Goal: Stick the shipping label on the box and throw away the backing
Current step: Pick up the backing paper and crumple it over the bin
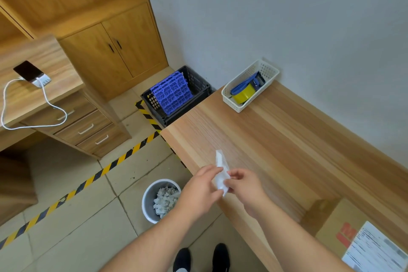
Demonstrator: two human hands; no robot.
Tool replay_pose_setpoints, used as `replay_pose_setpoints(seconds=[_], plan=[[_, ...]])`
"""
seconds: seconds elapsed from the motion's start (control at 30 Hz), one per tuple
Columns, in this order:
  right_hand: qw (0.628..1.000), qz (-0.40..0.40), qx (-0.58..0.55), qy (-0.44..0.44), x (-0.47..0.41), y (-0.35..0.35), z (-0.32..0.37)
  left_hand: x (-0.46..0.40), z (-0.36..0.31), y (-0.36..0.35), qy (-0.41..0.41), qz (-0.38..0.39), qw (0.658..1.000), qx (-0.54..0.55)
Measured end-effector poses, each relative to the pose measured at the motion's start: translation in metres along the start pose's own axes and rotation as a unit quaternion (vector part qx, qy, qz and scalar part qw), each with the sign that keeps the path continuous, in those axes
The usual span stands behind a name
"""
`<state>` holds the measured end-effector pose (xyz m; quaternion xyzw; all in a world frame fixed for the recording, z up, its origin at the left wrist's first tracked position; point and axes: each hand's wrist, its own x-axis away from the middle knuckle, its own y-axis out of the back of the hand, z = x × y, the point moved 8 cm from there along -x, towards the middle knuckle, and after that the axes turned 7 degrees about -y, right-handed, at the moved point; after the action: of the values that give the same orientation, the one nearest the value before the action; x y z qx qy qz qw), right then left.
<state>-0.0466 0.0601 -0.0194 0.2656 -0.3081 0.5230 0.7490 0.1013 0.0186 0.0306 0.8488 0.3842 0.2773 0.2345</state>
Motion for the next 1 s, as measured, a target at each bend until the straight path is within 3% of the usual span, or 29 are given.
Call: replay_pose_setpoints(seconds=[0.27,0.4,0.5,0.63,0.73,0.83,1.0], plan=[[0.981,0.183,-0.063,-0.005,0.038,-0.05,0.028,0.019,0.004,0.049,0.04,-0.098,0.991,0.082],[0.987,0.151,-0.017,0.046,0.041,-0.061,0.037,0.032,0.029,0.062,0.102,-0.12,0.976,0.15],[0.967,0.202,0.104,0.114,0.05,-0.085,0.048,0.046,0.044,0.068,0.122,-0.132,0.964,0.196],[0.958,0.162,0.174,0.163,0.055,-0.111,0.056,0.066,0.065,0.084,0.174,-0.217,0.935,0.22],[0.963,0.125,0.189,0.147,0.05,-0.134,0.051,0.077,0.077,0.091,0.205,-0.259,0.911,0.247],[0.977,0.108,0.14,0.122,0.045,-0.153,0.05,0.082,0.092,0.095,0.209,-0.242,0.896,0.307],[0.961,0.253,0.104,0.049,0.045,-0.209,0.034,0.095,0.14,0.113,0.219,-0.205,0.894,0.333]])
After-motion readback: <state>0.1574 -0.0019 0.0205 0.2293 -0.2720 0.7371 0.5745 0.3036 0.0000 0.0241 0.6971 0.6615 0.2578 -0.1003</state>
